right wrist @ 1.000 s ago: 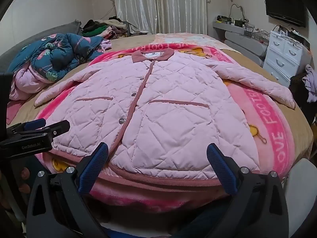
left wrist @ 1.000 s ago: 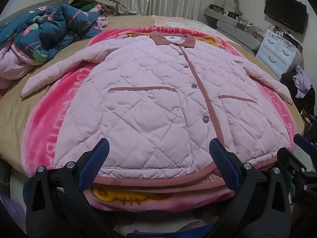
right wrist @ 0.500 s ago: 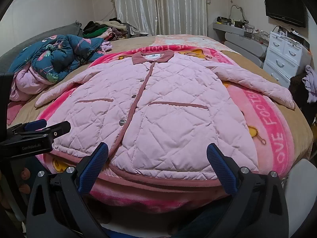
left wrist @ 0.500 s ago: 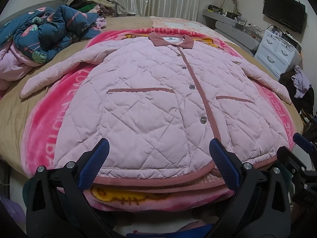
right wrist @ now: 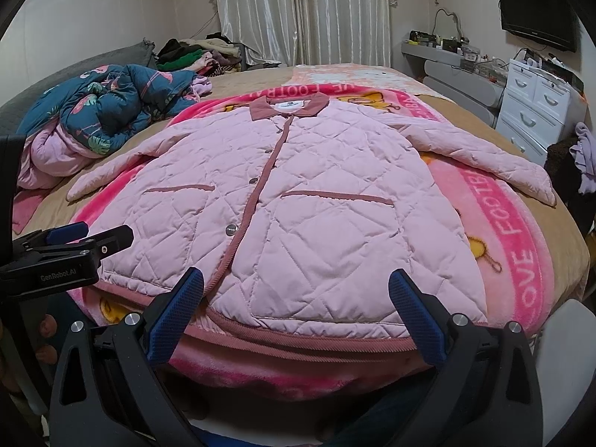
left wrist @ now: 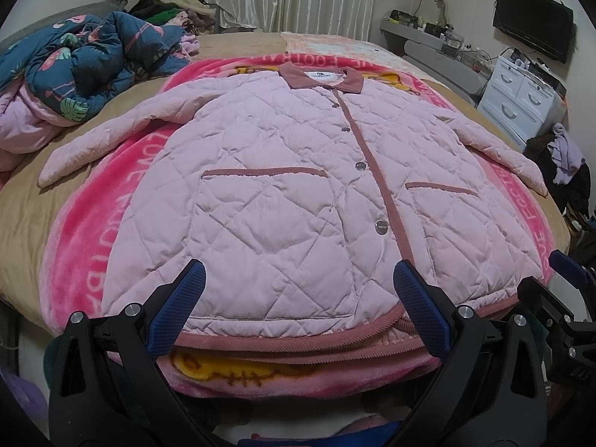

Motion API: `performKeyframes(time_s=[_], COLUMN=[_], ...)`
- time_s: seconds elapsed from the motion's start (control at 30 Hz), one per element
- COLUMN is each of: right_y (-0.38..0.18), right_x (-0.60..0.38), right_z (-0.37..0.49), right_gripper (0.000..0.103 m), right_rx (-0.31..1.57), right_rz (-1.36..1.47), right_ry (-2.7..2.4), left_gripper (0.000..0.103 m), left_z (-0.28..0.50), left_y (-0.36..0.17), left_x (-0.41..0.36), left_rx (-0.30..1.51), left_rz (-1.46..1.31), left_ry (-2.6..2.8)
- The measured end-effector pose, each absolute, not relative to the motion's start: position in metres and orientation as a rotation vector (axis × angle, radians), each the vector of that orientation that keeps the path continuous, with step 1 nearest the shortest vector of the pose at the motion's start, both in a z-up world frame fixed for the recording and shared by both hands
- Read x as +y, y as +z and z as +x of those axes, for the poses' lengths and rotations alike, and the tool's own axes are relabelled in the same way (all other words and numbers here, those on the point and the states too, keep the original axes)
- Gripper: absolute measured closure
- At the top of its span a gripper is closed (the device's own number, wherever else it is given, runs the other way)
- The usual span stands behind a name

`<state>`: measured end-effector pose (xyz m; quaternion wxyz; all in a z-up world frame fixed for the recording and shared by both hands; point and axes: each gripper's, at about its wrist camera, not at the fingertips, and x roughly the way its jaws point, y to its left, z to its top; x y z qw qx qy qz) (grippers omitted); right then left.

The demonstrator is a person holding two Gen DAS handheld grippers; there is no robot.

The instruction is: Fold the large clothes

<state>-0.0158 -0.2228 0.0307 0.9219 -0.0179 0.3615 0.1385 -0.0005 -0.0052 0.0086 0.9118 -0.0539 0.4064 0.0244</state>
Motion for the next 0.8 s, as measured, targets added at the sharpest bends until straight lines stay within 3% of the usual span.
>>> performKeyframes(time_s=[0.8], right_y=[0.0299], right_x=[-0.2224], right_z=[-0.0148], right_gripper=[0.004], right_rx=[0.746], right_rz=[-0.031], right_ry=[0.289], left_gripper=[0.008], left_z=[-0.0010], left_y=[0.0119], left_x=[-0.0071], left_rx=[0.834], left_rz=[-0.114], left_ry=[0.047])
